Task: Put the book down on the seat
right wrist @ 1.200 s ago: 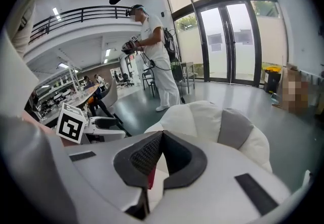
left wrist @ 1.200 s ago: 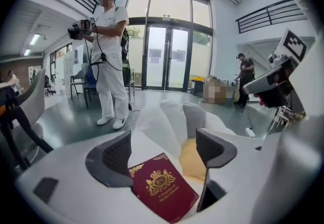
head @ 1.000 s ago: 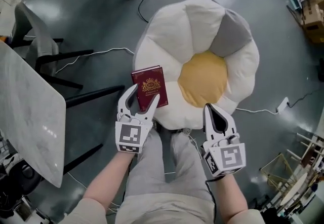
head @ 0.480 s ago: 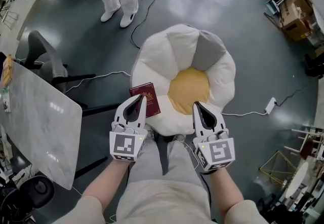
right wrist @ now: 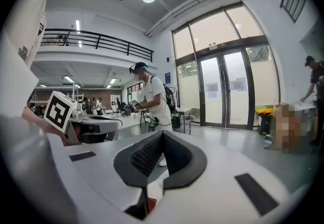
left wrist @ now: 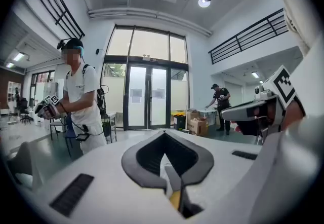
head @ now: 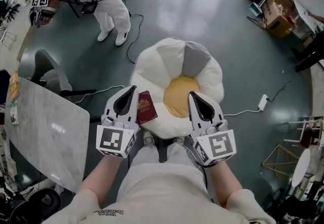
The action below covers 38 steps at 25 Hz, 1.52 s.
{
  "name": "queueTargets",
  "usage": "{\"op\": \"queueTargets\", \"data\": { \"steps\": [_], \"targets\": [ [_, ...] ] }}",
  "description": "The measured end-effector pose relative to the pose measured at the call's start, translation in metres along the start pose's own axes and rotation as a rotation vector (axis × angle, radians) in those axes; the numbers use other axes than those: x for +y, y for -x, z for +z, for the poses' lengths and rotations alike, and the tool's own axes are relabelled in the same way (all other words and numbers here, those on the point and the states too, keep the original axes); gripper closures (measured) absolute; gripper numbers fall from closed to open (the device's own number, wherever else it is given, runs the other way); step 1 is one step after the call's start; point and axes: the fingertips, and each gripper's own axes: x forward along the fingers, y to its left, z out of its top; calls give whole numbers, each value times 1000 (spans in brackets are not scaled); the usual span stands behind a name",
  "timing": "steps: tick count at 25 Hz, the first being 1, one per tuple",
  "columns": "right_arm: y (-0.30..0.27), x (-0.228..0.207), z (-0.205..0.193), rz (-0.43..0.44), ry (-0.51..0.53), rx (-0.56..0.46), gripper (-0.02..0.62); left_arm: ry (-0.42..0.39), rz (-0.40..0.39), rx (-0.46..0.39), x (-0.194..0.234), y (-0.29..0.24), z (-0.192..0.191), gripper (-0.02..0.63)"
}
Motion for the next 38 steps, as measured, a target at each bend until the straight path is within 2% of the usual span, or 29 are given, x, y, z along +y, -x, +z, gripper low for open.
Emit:
{"op": "queueTargets", "data": {
  "steps": [6, 9, 14, 18, 26, 31, 38],
  "targets": [
    [41, -1, 69, -40, 88, -98, 597, -26, -48, -62, -21, 24, 54, 601],
    [59, 1, 88, -33, 86, -142, 597, -65, -53, -95, -31, 41, 71, 601],
    [82, 8, 110, -14, 86, -222, 597, -98, -40, -207, -44, 57, 107, 601],
    [89, 12, 107, 13, 61, -269, 597, -116, -67, -214, -54, 54, 108, 601],
    [79, 19, 100, 22, 75, -260, 597, -100, -94, -195, -56, 47, 101, 602],
    [79, 18, 107, 17, 86, -285, 597, -93, -84, -200, -53, 45, 105, 601],
    [69, 17, 105, 37, 100, -266, 597, -94, -71, -208, -48, 44, 106, 601]
  ]
}}
